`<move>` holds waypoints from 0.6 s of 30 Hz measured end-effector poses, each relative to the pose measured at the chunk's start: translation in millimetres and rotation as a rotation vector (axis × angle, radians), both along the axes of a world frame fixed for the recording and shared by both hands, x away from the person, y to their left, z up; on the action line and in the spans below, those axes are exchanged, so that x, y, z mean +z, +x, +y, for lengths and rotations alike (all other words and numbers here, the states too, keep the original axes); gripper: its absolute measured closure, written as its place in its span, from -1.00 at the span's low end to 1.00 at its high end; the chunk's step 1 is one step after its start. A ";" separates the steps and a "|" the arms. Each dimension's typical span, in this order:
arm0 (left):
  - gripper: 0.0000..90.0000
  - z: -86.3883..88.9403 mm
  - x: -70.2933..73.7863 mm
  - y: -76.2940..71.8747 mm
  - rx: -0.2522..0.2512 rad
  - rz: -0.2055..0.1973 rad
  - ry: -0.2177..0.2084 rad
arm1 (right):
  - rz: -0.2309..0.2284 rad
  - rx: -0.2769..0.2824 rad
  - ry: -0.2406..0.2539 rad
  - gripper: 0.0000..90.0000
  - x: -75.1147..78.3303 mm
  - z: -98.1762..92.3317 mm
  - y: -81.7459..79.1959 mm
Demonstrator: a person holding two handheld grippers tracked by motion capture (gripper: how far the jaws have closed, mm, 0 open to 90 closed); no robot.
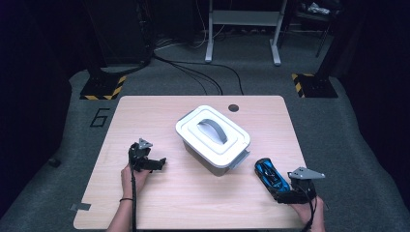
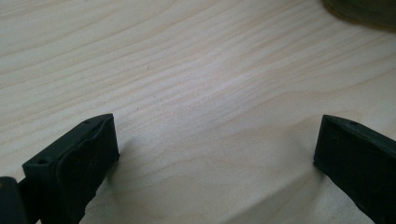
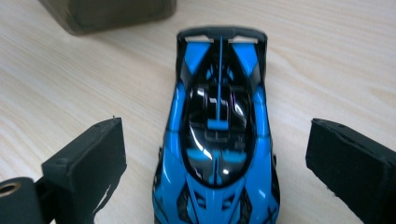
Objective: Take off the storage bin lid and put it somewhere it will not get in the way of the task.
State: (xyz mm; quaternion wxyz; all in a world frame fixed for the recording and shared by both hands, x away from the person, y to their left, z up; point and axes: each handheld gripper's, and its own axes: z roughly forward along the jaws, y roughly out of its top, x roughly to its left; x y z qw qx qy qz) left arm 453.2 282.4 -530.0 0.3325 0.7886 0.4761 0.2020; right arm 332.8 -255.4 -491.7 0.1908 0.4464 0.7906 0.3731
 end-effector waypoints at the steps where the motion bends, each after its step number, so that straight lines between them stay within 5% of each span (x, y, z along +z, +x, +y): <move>1: -1.00 0.0 -0.1 0.2 -0.001 -0.002 0.000 | -0.002 0.008 -0.003 -0.91 2.9 1.2 1.9; 18: -1.00 -0.5 0.4 0.2 -0.004 0.002 0.002 | -0.027 0.083 -0.017 -0.91 52.5 31.6 31.4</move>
